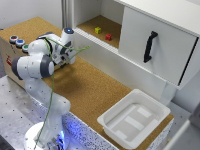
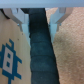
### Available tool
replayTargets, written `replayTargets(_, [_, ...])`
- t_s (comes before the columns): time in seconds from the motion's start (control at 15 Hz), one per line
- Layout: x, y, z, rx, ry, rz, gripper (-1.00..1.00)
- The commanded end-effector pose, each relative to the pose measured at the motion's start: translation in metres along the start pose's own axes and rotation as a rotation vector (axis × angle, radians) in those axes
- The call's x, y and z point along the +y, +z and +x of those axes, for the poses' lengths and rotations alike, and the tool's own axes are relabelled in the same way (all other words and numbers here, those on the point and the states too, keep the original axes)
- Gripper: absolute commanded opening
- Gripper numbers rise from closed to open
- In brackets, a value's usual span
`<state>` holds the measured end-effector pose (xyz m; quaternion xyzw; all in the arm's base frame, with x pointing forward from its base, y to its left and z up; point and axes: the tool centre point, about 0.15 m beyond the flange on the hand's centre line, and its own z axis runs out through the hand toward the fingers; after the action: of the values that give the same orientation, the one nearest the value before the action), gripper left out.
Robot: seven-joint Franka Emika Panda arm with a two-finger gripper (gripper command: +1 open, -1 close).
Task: Open the drawer
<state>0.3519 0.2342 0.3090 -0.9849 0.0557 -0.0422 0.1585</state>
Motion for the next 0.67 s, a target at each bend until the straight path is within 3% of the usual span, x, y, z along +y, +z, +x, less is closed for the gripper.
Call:
replayTargets(0.0, [0.072,0.014,-0.001,-0.023,0.009,0.050,-1.00])
replayTargets(0.6, [0.137,0.014,0.007,-0.053,0.076,0.018,-1.00])
